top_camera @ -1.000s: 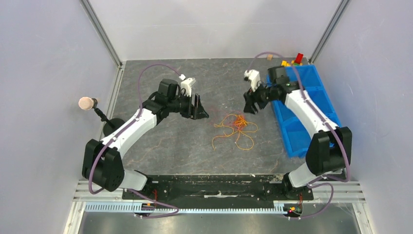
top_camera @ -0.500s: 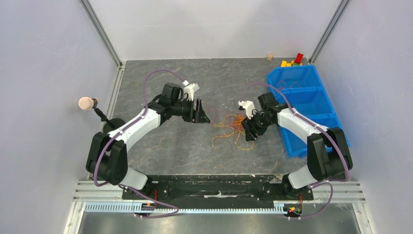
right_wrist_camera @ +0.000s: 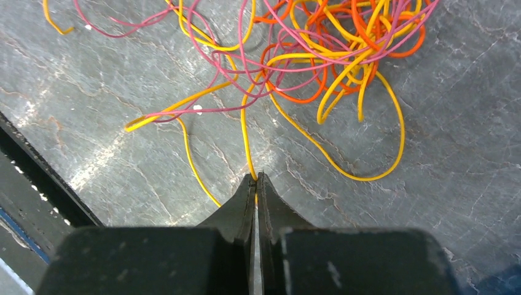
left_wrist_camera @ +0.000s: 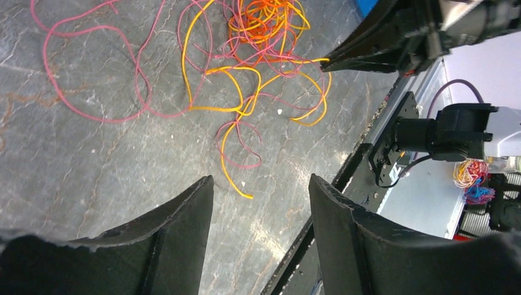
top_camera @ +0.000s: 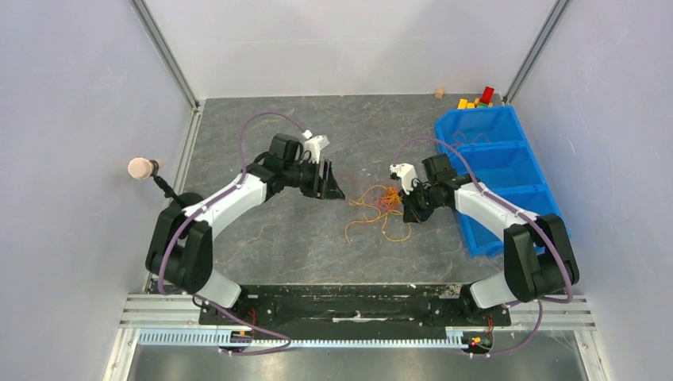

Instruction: Untangle the cables

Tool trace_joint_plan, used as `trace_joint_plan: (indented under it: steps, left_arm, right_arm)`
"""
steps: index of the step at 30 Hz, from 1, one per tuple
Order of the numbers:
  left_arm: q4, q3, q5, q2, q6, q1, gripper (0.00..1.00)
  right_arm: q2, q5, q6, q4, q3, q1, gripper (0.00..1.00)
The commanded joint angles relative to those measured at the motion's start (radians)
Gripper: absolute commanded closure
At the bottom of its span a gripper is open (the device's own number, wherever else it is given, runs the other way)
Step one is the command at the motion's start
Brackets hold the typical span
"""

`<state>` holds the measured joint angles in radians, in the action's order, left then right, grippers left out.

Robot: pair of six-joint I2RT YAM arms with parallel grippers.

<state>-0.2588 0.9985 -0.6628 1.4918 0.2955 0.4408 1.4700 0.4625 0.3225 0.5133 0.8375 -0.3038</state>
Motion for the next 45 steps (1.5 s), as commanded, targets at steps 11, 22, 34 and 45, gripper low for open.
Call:
trace_joint_plan:
  steps: [11,22,34,45]
  left_arm:
    - [0.148,0.335,0.054,0.391,-0.103,0.128,0.63]
    - [0.129,0.481,0.052,0.567,-0.168,0.142,0.85]
    - [0.085,0.608,0.066,0.693,-0.183,0.173,0.76]
    - [0.062,0.625,0.032,0.732,-0.194,0.182,0.67]
  right_arm:
    - [-0.048,0.075,0.069,0.085,0.050,0.004,0.71]
    - [0.048,0.103,-0.044,0.026,0.235,0.067,0.49]
    - [0.184,0.070,-0.142,-0.067,0.290,0.079,0.47]
    - [0.268,0.028,-0.166,-0.127,0.275,0.079,0.53]
